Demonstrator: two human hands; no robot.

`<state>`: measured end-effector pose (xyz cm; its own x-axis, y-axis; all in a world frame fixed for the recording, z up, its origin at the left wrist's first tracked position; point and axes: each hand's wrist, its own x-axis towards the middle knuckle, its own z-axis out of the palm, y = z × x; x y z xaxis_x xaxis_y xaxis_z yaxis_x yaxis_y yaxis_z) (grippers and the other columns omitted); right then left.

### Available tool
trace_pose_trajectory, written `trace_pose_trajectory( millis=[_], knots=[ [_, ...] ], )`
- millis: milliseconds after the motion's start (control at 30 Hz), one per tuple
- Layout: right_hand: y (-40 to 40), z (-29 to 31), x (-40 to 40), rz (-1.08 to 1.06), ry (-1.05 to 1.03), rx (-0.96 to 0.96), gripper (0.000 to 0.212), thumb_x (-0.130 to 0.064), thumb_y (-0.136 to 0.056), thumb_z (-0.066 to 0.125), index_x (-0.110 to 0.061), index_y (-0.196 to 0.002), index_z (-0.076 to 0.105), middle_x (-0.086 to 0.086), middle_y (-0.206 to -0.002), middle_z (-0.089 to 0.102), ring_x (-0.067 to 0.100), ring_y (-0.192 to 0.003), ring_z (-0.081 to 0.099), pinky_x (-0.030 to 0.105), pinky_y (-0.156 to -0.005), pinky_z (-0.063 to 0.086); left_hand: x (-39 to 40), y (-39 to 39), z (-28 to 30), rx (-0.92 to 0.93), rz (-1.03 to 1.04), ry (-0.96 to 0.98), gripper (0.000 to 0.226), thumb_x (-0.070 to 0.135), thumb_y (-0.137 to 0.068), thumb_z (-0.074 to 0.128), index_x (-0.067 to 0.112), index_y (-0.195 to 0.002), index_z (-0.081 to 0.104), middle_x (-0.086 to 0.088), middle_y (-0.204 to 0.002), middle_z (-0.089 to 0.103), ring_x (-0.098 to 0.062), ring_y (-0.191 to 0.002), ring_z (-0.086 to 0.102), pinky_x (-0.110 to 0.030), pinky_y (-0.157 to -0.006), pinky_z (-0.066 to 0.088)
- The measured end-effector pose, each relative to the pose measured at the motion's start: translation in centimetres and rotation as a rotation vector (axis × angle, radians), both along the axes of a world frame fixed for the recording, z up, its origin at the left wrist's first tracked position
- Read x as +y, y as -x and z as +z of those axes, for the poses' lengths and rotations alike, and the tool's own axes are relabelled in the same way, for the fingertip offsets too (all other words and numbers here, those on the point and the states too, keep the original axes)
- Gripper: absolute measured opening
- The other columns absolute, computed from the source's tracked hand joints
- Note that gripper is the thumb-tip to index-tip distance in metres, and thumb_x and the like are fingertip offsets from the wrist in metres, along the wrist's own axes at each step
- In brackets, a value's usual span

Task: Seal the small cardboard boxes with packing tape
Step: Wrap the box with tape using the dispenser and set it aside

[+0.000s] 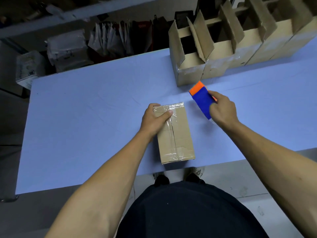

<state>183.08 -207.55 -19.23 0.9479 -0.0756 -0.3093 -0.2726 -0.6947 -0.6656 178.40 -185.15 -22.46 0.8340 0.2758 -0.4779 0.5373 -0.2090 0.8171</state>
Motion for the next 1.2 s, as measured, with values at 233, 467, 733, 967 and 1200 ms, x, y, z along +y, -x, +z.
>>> trace_pose_trajectory(
  millis=[233, 467, 733, 967, 1200],
  knots=[
    [-1.9, 5.1, 1.9, 0.048, -0.297, -0.167, 0.038, -0.028, -0.088, 0.062, -0.026, -0.126, 0.060, -0.013, -0.109, 0.063, 0.005, -0.096, 0.059, 0.005, -0.072, 0.043, 0.8, -2.2, 3.0, -0.063, -0.067, -0.167, 0.047, 0.050, -0.093, 0.062, 0.019, -0.128, 0.060, 0.007, -0.128, 0.057, -0.009, -0.116, 0.052, -0.026, -0.098, 0.041],
    [-2.3, 7.8, 3.0, 0.273, -0.266, -0.256, 0.049, -0.026, -0.075, 0.085, -0.023, -0.113, 0.054, -0.011, -0.096, 0.061, -0.010, -0.078, 0.057, 0.002, -0.062, 0.041, 1.7, -7.6, 9.7, 0.020, 0.127, 0.279, 0.043, 0.050, -0.100, 0.049, 0.012, -0.097, 0.067, -0.004, -0.100, 0.071, -0.022, -0.096, 0.068, -0.038, -0.084, 0.053],
    [-3.2, 9.6, 2.7, 0.426, -0.270, -0.290, 0.052, -0.031, -0.072, 0.084, -0.027, -0.112, 0.053, -0.015, -0.098, 0.062, -0.002, -0.083, 0.061, 0.011, -0.066, 0.046, 3.2, -8.4, 11.6, -0.011, -0.037, 0.433, 0.024, 0.038, -0.098, 0.060, 0.014, -0.100, 0.066, -0.008, -0.097, 0.070, -0.020, -0.085, 0.065, -0.028, -0.070, 0.049],
    [-4.2, 10.3, 2.2, 0.717, 0.366, -0.407, 0.069, -0.061, -0.078, 0.067, -0.020, -0.127, 0.041, -0.004, -0.094, 0.055, 0.026, -0.076, 0.051, 0.030, -0.061, 0.034, 2.9, -7.3, 11.1, 0.015, -0.010, 0.461, 0.014, 0.027, -0.097, 0.062, 0.013, -0.096, 0.065, -0.006, -0.090, 0.070, -0.018, -0.085, 0.066, -0.029, -0.070, 0.054],
    [-3.7, 7.9, 2.9, 0.716, 0.214, -0.356, 0.055, -0.054, -0.079, 0.073, -0.019, -0.112, 0.047, 0.001, -0.093, 0.058, 0.022, -0.076, 0.055, 0.033, -0.063, 0.042, 2.4, -6.2, 10.4, -0.003, -0.011, 0.334, 0.012, 0.013, -0.096, 0.061, 0.007, -0.087, 0.067, -0.012, -0.083, 0.069, -0.022, -0.078, 0.067, -0.027, -0.067, 0.058]
  ],
)
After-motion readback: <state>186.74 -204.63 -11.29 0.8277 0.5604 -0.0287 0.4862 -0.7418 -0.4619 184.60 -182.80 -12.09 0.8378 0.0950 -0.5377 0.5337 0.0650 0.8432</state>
